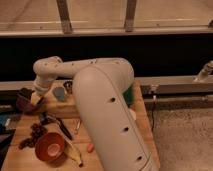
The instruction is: Wipe purple bowl with eraser
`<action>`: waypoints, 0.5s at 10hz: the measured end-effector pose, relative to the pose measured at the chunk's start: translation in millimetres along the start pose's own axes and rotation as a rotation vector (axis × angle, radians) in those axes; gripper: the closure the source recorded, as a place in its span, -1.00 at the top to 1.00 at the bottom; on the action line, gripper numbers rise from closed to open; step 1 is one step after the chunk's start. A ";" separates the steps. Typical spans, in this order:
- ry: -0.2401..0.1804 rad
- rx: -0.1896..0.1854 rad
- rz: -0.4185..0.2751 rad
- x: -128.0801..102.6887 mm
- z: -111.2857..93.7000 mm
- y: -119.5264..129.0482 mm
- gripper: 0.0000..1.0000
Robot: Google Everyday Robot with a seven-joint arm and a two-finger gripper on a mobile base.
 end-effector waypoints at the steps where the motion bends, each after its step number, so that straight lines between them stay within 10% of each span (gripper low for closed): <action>1: 0.002 -0.011 -0.016 -0.5 2.9 0.2 -1.00; 5: 0.016 -0.043 -0.099 -24.1 36.7 5.6 -1.00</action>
